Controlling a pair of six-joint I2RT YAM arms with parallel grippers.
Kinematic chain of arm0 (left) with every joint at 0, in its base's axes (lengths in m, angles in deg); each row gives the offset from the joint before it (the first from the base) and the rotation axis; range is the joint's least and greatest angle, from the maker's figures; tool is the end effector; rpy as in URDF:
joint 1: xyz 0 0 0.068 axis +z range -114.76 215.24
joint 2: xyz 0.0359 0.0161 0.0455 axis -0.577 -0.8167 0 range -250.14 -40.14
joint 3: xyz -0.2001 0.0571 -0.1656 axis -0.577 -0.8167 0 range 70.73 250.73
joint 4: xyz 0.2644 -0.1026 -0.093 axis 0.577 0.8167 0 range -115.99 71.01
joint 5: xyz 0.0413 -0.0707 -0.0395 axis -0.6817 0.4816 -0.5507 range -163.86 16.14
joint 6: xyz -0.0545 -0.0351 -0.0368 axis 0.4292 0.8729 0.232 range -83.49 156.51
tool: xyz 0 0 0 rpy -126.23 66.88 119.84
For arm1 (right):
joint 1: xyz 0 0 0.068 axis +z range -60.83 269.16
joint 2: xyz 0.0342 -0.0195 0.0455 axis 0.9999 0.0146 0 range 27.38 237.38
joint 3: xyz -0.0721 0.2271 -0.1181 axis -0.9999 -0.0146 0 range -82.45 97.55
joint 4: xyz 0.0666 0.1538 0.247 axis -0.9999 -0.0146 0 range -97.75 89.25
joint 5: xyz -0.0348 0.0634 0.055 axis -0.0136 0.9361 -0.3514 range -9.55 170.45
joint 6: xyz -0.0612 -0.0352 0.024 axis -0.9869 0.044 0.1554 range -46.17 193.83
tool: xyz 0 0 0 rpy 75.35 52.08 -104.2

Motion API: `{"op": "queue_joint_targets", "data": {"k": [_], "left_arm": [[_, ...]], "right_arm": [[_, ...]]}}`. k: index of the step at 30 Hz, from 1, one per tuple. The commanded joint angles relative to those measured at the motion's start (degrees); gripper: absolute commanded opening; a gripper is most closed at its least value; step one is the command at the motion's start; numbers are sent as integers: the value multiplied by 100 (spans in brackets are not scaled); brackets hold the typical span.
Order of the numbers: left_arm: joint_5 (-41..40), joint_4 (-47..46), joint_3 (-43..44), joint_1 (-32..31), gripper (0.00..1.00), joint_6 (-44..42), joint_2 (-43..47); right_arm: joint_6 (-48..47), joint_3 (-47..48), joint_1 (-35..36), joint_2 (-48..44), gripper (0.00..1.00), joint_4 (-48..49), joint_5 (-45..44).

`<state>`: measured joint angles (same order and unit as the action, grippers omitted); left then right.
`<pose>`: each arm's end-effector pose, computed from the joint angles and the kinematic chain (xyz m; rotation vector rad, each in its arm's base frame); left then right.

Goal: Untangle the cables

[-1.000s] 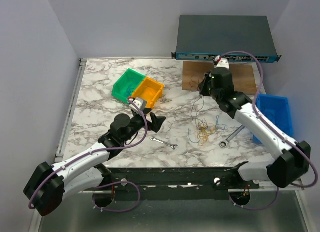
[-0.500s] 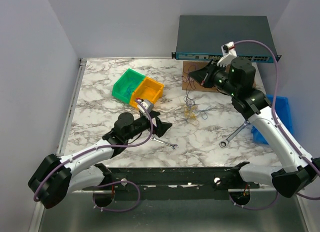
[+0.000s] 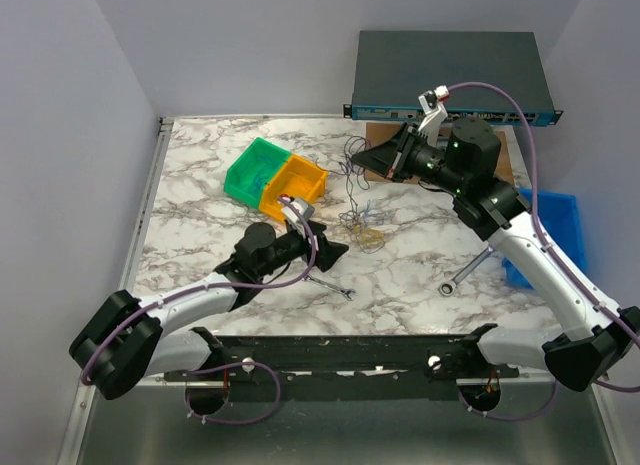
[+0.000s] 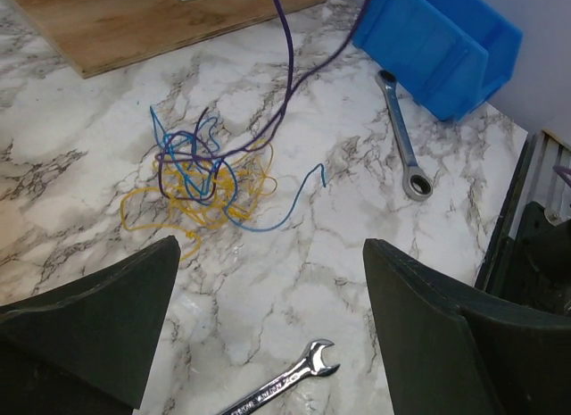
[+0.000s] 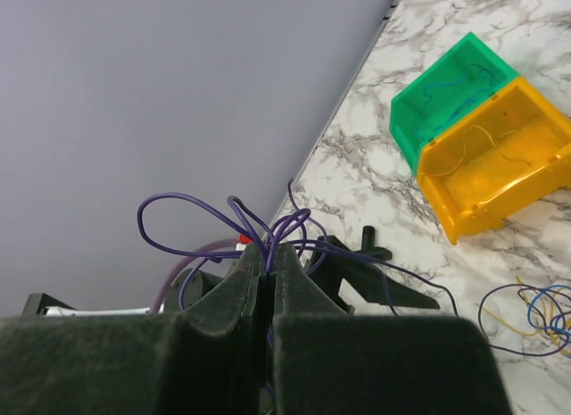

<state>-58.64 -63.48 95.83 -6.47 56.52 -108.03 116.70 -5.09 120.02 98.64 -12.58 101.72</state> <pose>0.2177 -0.2163 0.1900 0.5401 1.6825 -1.0213 0.2847 0.1967 0.4333 -0.1163 1.8281 1.2514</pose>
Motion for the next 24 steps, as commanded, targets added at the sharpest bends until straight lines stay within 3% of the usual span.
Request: {"op": "queue_joint_targets", "data": {"k": [1,10,16,24], "left_arm": [[-319,-205,142,-15,85,7,136],[-497,-237,-383,-13,88,-173,1010],[-260,-165,-278,-12,88,-111,928],[76,-211,-87,-19,71,145,560]], "right_arm": [[45,-292,45,-266,5,18,231],[-196,-2186,59,-532,6,180,-641],[-326,-2565,245,-108,5,387,-1043],[-676,-2366,943,329,5,153,-1622]]}}
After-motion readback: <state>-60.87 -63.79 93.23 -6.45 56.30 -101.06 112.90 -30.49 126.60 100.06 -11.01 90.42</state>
